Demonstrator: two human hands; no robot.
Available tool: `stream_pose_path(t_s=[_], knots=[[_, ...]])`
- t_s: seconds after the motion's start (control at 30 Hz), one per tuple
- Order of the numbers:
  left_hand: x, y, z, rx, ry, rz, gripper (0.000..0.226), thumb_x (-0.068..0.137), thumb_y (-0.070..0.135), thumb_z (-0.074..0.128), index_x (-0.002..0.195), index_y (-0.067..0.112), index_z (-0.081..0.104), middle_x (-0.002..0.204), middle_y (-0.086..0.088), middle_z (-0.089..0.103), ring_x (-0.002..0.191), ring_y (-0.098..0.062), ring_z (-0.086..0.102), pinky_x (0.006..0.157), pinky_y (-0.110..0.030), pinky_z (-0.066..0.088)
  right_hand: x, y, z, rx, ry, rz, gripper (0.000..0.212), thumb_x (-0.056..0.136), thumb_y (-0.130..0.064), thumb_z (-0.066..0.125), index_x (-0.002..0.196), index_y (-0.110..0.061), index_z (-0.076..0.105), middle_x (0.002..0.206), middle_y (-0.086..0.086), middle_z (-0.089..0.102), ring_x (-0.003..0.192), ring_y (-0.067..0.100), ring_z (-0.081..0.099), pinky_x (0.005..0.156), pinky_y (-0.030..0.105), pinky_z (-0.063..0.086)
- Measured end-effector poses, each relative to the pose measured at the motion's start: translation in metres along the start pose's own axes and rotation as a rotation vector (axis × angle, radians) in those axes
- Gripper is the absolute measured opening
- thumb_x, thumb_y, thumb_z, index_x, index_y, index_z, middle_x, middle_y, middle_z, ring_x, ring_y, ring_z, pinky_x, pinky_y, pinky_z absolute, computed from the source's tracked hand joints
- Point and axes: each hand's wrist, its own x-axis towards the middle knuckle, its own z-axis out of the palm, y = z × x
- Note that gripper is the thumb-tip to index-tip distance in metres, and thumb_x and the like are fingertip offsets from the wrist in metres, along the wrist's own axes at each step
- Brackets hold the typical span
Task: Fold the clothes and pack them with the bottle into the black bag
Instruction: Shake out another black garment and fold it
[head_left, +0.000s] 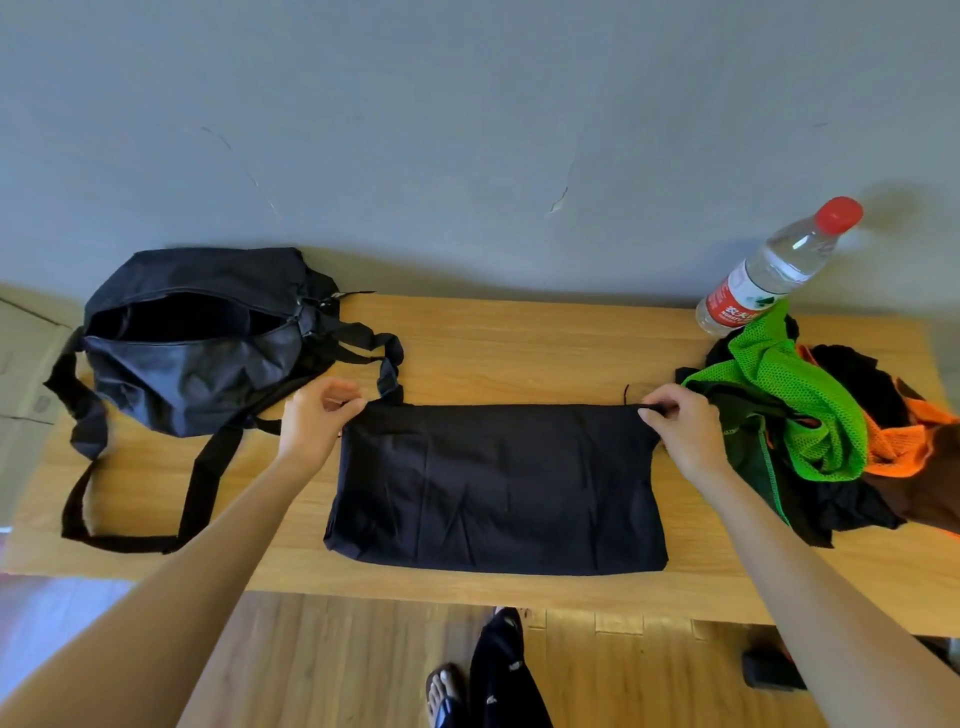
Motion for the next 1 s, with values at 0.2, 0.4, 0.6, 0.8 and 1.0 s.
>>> stream_pose_path(t_s=[0.2,0.4,0.6,0.8,1.0], knots=[[-0.034,0.013,0.027,0.325,0.144,0.441,0.040,0.077,0.012,0.074,0.115,0.011,0.058,0.109,-0.001,0.055,0.105,-0.018,0.044,0.085,-0.030,0.040,-0.024,-0.010,0.015,-0.307,0.083,-0.361,0.042,0.080,-0.016,0.072,0.120,-0.012,0.058,0.120,0.012,0.048,0.110,0.029,0.048,0.091,0.042,0.045],[-0.063,-0.005,0.070,0.668,-0.187,0.603,0.069,0.077,0.034,0.073,0.138,0.023,0.043,0.140,-0.005,0.042,0.133,-0.023,0.034,0.110,-0.050,0.029,-0.047,-0.003,0.051,-0.533,-0.226,-0.614,0.071,0.082,-0.039,0.068,0.144,-0.028,0.036,0.152,0.003,0.028,0.140,0.027,0.023,0.113,0.047,0.022],[-0.056,-0.011,0.090,0.880,-0.331,0.550,0.086,0.083,0.061,0.050,0.146,0.037,-0.004,0.157,0.003,-0.012,0.139,-0.011,-0.025,0.106,-0.053,-0.019,-0.037,0.018,0.056,-0.646,-0.314,-0.580,0.079,0.085,-0.060,0.051,0.148,-0.042,0.007,0.158,-0.011,-0.008,0.144,0.020,-0.019,0.112,0.053,-0.013],[-0.031,0.015,0.110,0.895,-0.391,0.591,0.084,0.079,0.067,0.036,0.144,0.039,-0.010,0.156,0.006,-0.019,0.139,-0.011,-0.028,0.104,-0.055,-0.021,-0.014,0.031,0.035,-0.666,-0.307,-0.519,0.078,0.085,-0.065,0.045,0.146,-0.047,0.000,0.157,-0.015,-0.015,0.143,0.019,-0.023,0.113,0.055,-0.010],[-0.005,0.039,0.138,0.889,-0.398,0.634,0.085,0.078,0.070,0.033,0.144,0.039,-0.012,0.155,0.007,-0.020,0.140,-0.013,-0.026,0.104,-0.055,-0.022,0.013,0.039,0.015,-0.580,-0.342,-0.441,0.077,0.086,-0.060,0.049,0.145,-0.049,0.001,0.155,-0.019,-0.018,0.141,0.013,-0.028,0.113,0.054,-0.001]])
